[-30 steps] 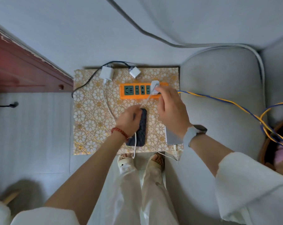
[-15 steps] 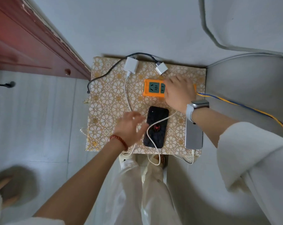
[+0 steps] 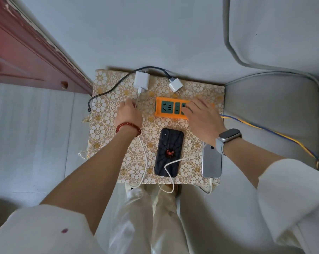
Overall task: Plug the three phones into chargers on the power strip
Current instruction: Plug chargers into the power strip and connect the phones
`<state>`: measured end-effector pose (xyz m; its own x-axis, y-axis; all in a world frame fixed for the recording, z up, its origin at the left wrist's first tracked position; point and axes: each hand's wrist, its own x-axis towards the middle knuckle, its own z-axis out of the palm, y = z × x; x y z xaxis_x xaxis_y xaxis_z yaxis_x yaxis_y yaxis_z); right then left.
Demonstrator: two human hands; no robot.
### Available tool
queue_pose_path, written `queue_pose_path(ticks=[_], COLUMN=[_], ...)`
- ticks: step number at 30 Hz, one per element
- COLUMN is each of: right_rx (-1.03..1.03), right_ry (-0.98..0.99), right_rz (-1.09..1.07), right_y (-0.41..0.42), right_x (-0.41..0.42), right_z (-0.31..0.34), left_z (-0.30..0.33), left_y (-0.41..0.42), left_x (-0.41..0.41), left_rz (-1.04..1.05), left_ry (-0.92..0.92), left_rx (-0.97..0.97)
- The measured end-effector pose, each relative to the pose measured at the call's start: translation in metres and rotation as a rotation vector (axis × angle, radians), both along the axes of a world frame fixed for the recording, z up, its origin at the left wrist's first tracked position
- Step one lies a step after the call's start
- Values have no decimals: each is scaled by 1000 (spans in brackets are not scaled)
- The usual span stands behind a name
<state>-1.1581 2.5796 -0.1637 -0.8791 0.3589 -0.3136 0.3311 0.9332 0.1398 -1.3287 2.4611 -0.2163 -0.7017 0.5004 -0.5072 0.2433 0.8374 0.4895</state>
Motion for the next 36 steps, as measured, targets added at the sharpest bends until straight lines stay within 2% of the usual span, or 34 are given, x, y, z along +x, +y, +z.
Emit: queue_pose_path(ticks=[3, 6, 8, 14, 17, 22, 26, 31, 33, 36], right_rx=[-65, -129, -164, -312, -356, -318, -292, -345, -380, -415], right_ry=[100, 120, 118, 48, 95, 293, 283, 276, 261, 274], right_rz=[-119, -178, -183, -28, -35, -131, -169, -308, -331, -380], right_y=[-7, -10, -10, -10, -12, -14, 2, 21, 25, 26], right_x=[-8, -14, -16, -14, -8, -3, -3, -3, -5, -10], right_z=[2, 6, 8, 20, 19, 15, 20, 24, 24, 24], left_z=[21, 44, 56, 74, 79, 81, 78, 67, 66, 70], left_y=[-10, -31, -44, -44, -36, -32, -38, -40, -39, -28], left_x=[9, 17, 23, 37, 47, 54, 46, 39, 36, 28], left_rz=[26, -28, -76, -159, -137, -143, -154, -240, -207, -94], left_ry=[-113, -57, -43, -177, -245, -226, -163, -318, -337, -163], left_rx=[240, 389, 449, 583, 623, 567, 474, 298, 299, 411])
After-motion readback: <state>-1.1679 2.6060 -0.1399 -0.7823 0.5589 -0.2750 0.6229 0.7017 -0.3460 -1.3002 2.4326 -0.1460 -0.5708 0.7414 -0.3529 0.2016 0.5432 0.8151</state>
